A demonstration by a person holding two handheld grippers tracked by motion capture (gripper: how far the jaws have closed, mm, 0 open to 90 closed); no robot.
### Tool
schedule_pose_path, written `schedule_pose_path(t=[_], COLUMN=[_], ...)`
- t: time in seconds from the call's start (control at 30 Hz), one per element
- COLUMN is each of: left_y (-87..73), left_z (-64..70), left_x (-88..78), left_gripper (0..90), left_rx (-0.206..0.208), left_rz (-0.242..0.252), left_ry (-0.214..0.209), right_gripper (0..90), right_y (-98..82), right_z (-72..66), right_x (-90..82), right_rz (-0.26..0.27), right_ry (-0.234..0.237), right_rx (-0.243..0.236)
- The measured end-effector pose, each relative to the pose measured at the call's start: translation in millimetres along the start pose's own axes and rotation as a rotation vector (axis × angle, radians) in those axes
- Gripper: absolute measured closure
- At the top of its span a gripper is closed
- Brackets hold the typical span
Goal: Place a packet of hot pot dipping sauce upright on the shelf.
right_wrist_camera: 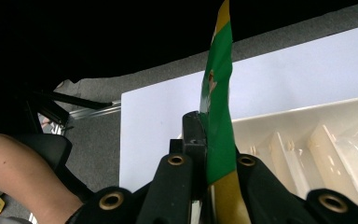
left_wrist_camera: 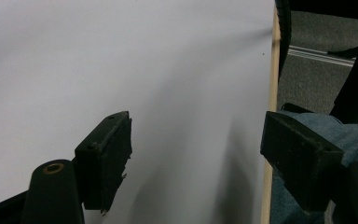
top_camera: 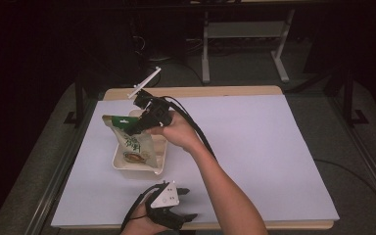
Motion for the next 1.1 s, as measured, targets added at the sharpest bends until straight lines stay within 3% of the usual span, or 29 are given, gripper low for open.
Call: schedule_pose_path(t=[1.1], left_y=[-0.5], left_z=[-0.6], left_x=[-0.2], left_gripper=[24.3], left_rx=[-0.010], left_rz=[0.003], left_ry=[0.001], right_gripper=[89.5], right_y=[-9.9], right_z=[13.4], right_x=[41.7], right_rz=[-0.058], right_ry=[0.014], right_rx=[0.015])
Point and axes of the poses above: each handheld gripper's, and its own axes: x roughly forward along the jaws, y roughly out of its top, z roughly to its right, the point moved 4 cm from there along x, roughly forward along the jaws, and after that the axes turned 11 degrees about x, right-handed, at the moved point
